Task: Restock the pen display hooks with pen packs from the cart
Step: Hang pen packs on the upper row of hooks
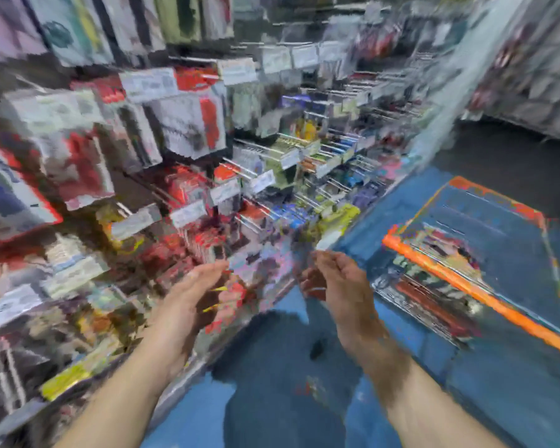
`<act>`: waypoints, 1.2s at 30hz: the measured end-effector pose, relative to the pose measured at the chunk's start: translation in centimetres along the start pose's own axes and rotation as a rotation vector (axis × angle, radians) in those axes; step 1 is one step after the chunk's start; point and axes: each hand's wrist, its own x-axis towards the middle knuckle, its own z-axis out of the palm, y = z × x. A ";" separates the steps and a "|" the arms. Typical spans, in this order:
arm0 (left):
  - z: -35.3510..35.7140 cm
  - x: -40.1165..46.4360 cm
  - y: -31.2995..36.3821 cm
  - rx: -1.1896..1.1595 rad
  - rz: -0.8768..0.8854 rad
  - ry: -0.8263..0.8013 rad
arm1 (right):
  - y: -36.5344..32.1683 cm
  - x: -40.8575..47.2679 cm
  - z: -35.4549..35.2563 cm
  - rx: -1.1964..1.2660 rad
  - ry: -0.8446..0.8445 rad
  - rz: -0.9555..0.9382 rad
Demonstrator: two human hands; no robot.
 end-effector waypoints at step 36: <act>49.1 27.6 -9.3 0.343 -0.268 -0.656 | -3.1 19.5 -39.6 0.200 0.856 0.101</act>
